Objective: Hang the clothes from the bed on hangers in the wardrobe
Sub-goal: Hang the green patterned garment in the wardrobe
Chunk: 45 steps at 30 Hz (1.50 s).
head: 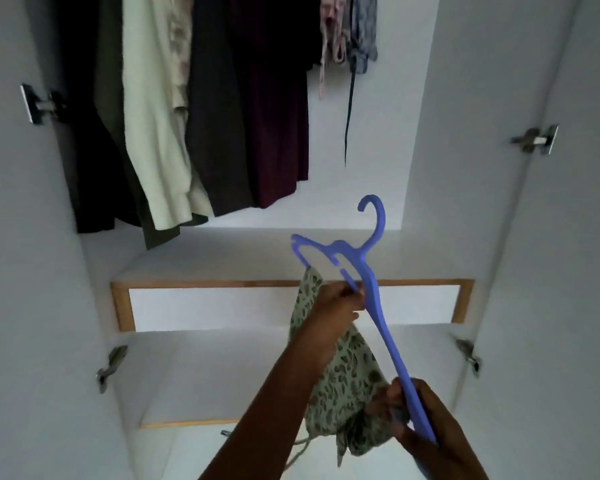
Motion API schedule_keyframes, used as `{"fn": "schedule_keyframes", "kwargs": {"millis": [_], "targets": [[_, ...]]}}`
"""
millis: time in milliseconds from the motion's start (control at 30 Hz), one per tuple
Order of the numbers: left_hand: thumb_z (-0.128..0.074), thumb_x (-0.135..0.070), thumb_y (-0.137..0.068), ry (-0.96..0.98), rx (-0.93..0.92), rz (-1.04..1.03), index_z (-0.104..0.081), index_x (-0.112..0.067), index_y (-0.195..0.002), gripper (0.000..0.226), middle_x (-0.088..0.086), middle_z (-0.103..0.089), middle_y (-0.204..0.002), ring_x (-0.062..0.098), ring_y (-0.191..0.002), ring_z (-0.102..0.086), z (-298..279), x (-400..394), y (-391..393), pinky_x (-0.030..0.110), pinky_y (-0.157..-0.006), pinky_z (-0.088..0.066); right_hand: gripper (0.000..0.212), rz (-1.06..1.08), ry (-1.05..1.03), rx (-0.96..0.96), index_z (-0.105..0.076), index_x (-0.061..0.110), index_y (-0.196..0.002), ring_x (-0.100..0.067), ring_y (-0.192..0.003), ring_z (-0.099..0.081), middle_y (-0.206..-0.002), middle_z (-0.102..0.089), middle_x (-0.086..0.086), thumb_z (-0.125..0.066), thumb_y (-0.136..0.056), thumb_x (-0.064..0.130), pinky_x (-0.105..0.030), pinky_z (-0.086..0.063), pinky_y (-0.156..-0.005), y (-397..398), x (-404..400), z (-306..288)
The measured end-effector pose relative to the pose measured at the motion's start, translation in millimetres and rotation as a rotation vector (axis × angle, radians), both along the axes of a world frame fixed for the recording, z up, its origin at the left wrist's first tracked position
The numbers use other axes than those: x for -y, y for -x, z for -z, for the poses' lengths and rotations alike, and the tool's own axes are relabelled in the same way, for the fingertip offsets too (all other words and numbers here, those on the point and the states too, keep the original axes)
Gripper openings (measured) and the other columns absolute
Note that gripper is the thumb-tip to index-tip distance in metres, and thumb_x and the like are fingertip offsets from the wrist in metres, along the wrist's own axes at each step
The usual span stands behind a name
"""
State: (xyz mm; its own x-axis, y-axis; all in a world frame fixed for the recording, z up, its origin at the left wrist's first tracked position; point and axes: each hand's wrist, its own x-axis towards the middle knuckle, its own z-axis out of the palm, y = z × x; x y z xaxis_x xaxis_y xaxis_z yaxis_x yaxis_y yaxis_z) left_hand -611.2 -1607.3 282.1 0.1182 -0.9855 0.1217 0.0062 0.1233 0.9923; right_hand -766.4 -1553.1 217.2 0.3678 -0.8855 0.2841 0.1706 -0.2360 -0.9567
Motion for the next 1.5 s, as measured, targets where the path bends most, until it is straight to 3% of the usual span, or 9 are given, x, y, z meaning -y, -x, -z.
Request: {"fn": "schedule_keyframes", "kwargs": {"millis": [67,233,333,467,600,767,933,1233,1500], "targets": [[-0.046,-0.011,-0.098,0.031,0.033,0.038,-0.061,-0.017,-0.082,0.023,-0.002,-0.061,-0.084,0.008,-0.079,-0.058,-25,37,-4,0.018,-0.074,-0.045,0.034,0.020,0.023,0.067,-0.069,0.015,-0.076,-0.014,-0.059,-0.066,-0.065,-0.071,-0.001,-0.081,-0.053,0.037,-0.012,-0.047,-0.055,-17,38,-13],[-0.042,-0.022,-0.101,0.154,0.209,0.099,-0.060,-0.018,-0.102,0.019,-0.007,-0.061,-0.095,0.005,-0.079,-0.058,-90,123,-22,0.024,-0.085,-0.046,0.019,0.121,0.156,0.098,-0.065,-0.003,-0.088,-0.012,-0.040,-0.050,-0.048,-0.055,-0.010,-0.049,-0.086,-0.013,-0.011,-0.038,-0.044,-23,136,-82],[-0.045,-0.022,-0.099,0.266,0.341,0.112,-0.059,-0.016,-0.121,0.026,-0.009,-0.062,-0.093,0.002,-0.076,-0.058,-133,177,-42,0.014,-0.074,-0.046,0.041,0.150,0.294,0.190,-0.075,0.006,-0.084,-0.014,-0.038,-0.036,-0.045,-0.042,-0.005,-0.048,-0.054,-0.001,-0.016,-0.031,-0.041,-29,210,-139],[-0.048,-0.020,-0.097,0.443,0.583,0.035,-0.067,-0.017,-0.103,0.020,-0.010,-0.063,-0.083,-0.001,-0.068,-0.057,-192,238,-74,0.006,-0.062,-0.044,0.054,0.120,0.435,0.302,-0.071,0.000,-0.082,-0.011,-0.036,-0.031,-0.042,-0.033,-0.002,-0.057,-0.032,0.015,-0.015,-0.029,-0.038,-47,281,-226],[-0.055,-0.019,-0.094,0.538,0.726,-0.116,-0.070,-0.011,-0.099,0.018,0.001,-0.067,-0.089,0.014,-0.084,-0.063,-245,298,-94,0.037,-0.087,-0.054,0.037,0.176,0.658,0.299,-0.055,-0.018,-0.101,-0.014,-0.049,-0.031,-0.048,-0.032,0.001,-0.034,-0.088,0.009,-0.019,-0.036,-0.050,-60,351,-302],[-0.054,-0.020,-0.094,0.717,0.936,-0.399,-0.071,-0.010,-0.098,0.020,0.002,-0.069,-0.101,0.011,-0.090,-0.060,-296,339,-109,0.020,-0.076,-0.043,0.046,0.291,0.827,0.281,-0.052,-0.010,-0.075,-0.021,-0.053,-0.031,-0.044,-0.033,0.002,-0.043,-0.066,0.034,-0.037,-0.033,-0.065,-85,424,-399],[-0.043,-0.024,-0.087,0.973,1.393,-0.979,-0.068,-0.017,-0.096,0.027,0.002,-0.064,-0.097,0.024,-0.097,-0.056,-374,418,-117,0.034,-0.075,-0.047,0.043,0.379,1.062,0.354,-0.051,-0.002,-0.068,-0.025,-0.054,-0.031,-0.052,-0.035,-0.007,-0.046,-0.061,0.040,-0.036,-0.029,-0.058,-100,525,-513],[-0.031,-0.038,-0.076,0.989,1.599,-1.174,-0.059,-0.024,-0.121,0.055,-0.002,-0.049,-0.129,0.025,-0.124,-0.036,-442,467,-137,0.036,-0.102,-0.029,0.018,0.464,1.027,0.311,-0.043,0.022,-0.061,-0.022,-0.069,-0.042,-0.062,-0.042,0.002,-0.038,-0.072,0.035,-0.034,-0.036,-0.072,-140,602,-648],[-0.044,-0.039,-0.093,0.977,1.647,-1.154,-0.035,-0.033,-0.141,0.049,-0.006,-0.020,-0.153,0.026,-0.144,-0.002,-454,506,-151,0.043,-0.115,-0.006,0.022,0.076,0.851,0.342,-0.037,0.015,-0.063,-0.016,-0.041,-0.031,-0.052,-0.038,-0.005,-0.038,-0.085,0.015,-0.027,-0.027,-0.046,-169,632,-675]]}}
